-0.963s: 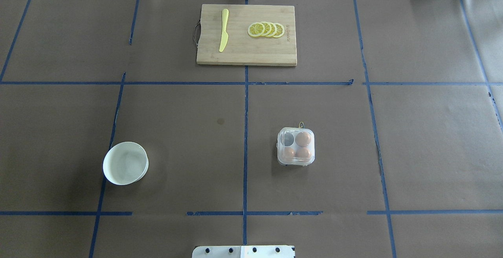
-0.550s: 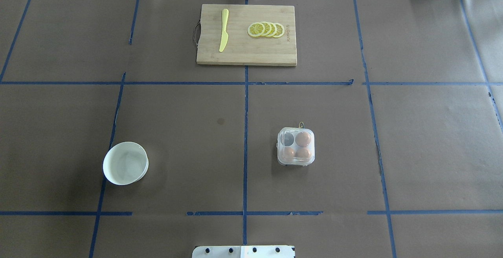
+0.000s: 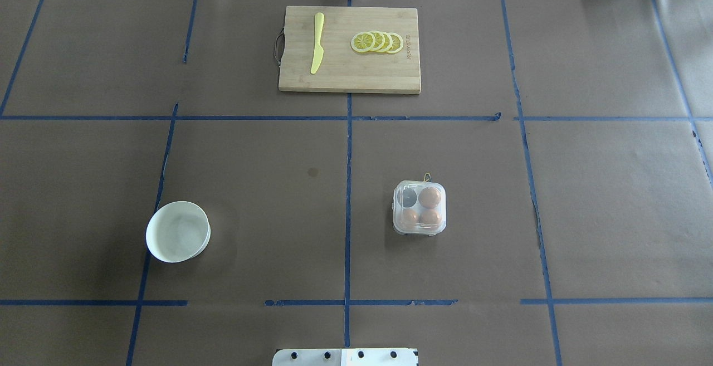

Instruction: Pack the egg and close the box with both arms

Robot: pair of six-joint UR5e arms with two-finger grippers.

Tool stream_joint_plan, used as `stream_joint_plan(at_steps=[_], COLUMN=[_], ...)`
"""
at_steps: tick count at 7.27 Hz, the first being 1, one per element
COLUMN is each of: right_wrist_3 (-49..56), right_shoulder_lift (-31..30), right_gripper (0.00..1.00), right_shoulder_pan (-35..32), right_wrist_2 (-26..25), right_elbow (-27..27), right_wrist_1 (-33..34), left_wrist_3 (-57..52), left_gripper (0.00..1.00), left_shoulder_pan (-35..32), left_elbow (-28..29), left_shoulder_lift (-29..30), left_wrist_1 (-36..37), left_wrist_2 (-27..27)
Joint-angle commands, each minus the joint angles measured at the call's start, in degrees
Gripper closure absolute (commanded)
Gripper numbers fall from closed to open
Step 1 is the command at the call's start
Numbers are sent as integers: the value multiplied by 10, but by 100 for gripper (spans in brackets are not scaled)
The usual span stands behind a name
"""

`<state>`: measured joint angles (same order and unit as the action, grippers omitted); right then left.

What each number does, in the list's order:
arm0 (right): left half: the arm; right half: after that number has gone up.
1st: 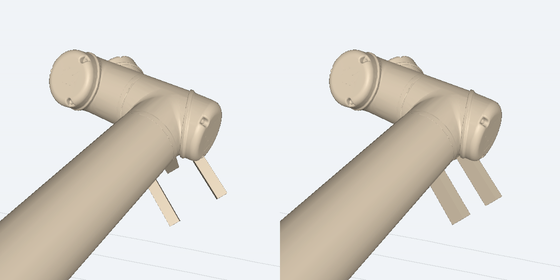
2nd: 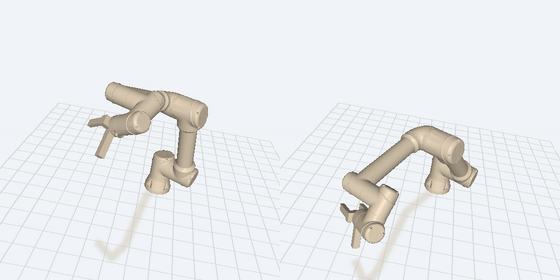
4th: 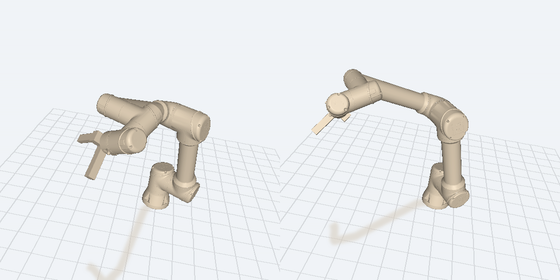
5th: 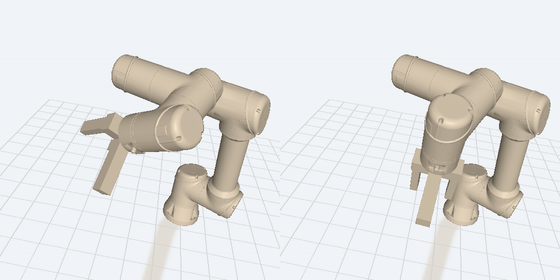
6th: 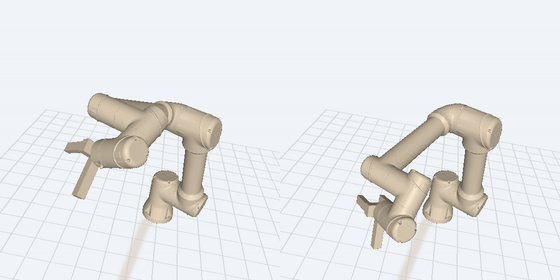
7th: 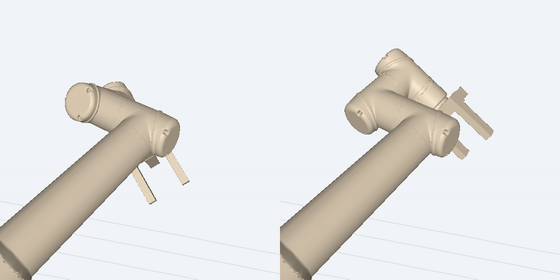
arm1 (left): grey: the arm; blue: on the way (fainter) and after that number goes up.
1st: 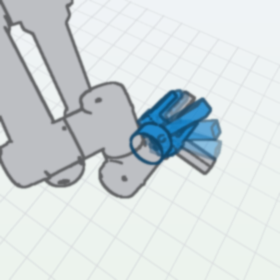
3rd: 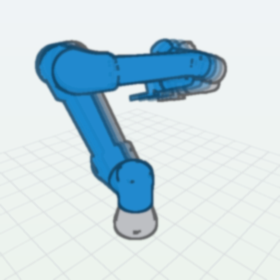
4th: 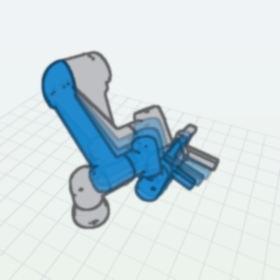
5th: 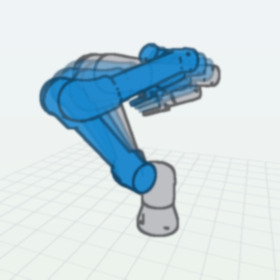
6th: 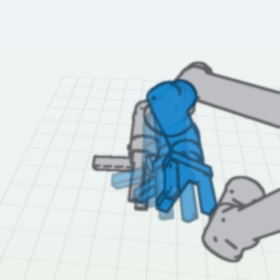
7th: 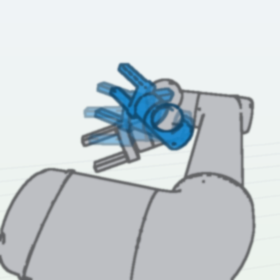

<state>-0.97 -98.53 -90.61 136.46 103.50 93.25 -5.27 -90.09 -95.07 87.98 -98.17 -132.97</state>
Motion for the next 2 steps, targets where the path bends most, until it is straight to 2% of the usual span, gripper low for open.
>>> stream_joint_plan(at_steps=[1, 2], right_wrist_3=[-1, -1], right_shoulder_lift=[0, 0], right_gripper=[0, 0], right_shoulder_pan=[0, 0], right_wrist_2=[0, 0], right_elbow=[0, 0], right_wrist_1=[0, 1], left_wrist_3=[0, 0], left_gripper=[0, 0], left_shoulder_pan=[0, 0], left_elbow=[1, 0], left_shoulder_lift=[0, 0], left_wrist_1=[0, 0], left_wrist_2=[-1, -1])
